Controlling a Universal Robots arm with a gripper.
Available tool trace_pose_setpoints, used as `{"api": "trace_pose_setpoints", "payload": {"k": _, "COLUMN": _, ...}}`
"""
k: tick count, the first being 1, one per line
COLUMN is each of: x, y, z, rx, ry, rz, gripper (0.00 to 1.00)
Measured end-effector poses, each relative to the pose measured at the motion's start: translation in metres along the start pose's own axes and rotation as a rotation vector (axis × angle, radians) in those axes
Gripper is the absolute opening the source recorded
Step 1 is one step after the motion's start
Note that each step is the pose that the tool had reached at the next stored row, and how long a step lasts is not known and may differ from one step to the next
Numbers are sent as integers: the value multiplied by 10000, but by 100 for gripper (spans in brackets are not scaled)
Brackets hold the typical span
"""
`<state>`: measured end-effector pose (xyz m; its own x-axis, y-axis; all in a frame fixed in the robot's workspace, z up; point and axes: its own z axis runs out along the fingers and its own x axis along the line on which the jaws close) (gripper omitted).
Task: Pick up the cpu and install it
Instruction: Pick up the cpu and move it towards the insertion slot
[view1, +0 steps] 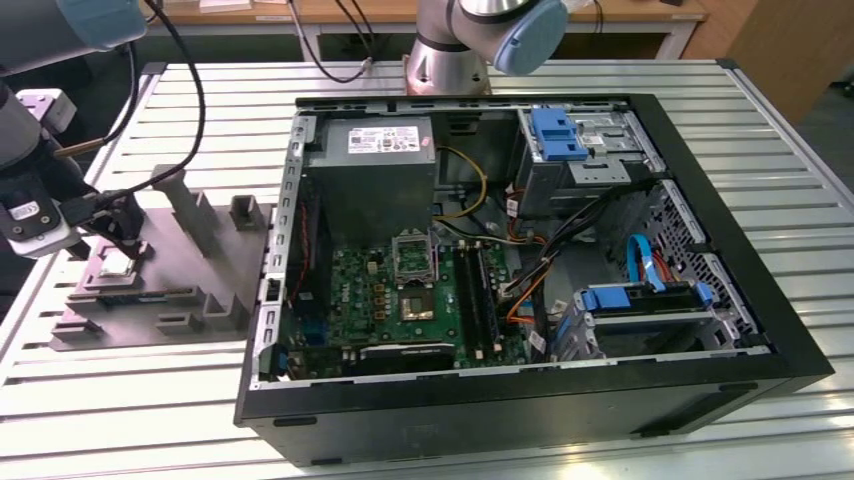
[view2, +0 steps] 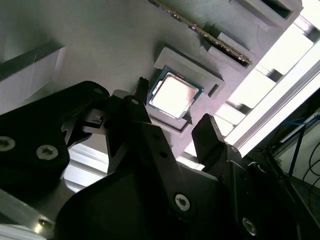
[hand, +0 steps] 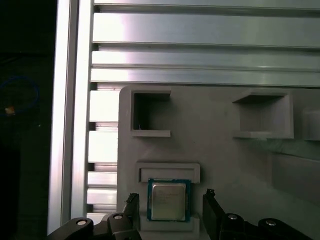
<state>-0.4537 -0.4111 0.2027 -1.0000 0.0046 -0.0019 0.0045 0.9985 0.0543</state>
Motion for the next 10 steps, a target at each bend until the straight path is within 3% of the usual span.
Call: {"api": "trace_pose_setpoints", "payload": {"k": 10, "x": 19, "y": -1, "z": 64, "rx": -1, "ry": -9, "rz": 160, "gripper": 62}}
